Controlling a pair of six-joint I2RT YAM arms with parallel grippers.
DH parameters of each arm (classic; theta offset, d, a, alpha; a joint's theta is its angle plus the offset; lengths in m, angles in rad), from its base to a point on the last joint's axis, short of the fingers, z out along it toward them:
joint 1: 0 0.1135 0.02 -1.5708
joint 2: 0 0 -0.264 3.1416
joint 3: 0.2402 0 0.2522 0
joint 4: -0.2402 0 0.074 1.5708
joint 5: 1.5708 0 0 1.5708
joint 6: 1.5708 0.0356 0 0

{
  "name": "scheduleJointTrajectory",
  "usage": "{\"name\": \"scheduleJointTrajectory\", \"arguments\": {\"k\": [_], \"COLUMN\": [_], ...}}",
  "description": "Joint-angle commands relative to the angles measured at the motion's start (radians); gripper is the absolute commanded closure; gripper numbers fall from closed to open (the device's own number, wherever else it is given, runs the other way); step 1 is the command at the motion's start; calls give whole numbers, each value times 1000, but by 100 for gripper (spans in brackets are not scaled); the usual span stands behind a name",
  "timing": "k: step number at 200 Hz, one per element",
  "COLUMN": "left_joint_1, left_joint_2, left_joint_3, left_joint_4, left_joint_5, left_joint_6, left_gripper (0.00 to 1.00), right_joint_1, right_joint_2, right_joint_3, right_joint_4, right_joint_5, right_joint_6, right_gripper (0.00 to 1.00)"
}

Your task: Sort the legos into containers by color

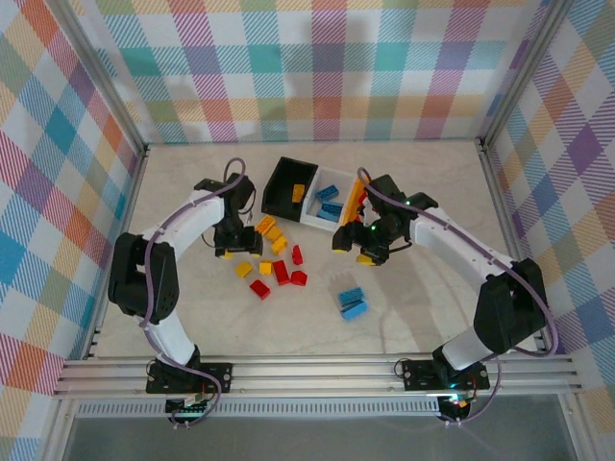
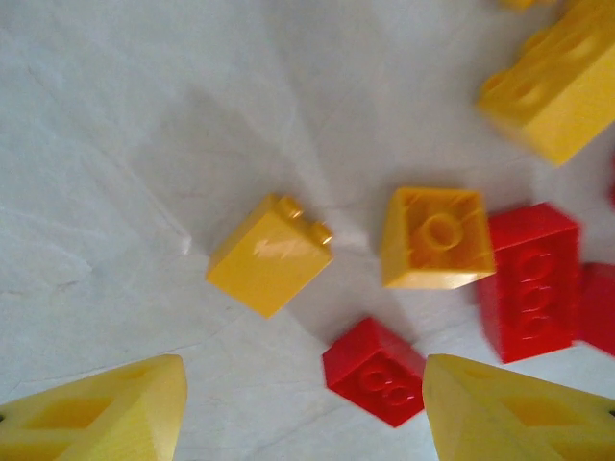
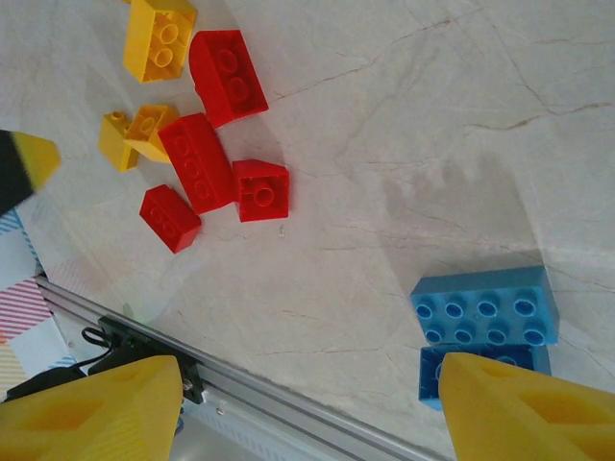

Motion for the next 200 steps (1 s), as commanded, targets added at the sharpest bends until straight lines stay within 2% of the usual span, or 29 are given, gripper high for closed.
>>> {"name": "scheduleJointTrajectory", "arguments": {"k": [1,44,96,129,200], "left_joint_1": [15,49,49,48,46], "left_joint_2": [4,92,138,138,101], "left_joint_3": [-21,-37,-21,-29,-127], "left_joint_4": [24,65,101,94,153], "left_joint_5": [-20,-2,-16,-17,21], "left_joint_6": [70,139,139,144,153], "left_gripper": [34,36,36,36,36], "right_joint_1": [20,40,39,39,47], "right_joint_2": [-28,-69,-20,-68,-47], "right_joint_3": [21,-46,0,-48,-55], "right_joint_4": [-1,58,3,48,90], "right_joint_5": [11,32,21,24,25], "right_joint_6": [11,82,-33,-12,31], "right_gripper": [28,28,27,27,27]}}
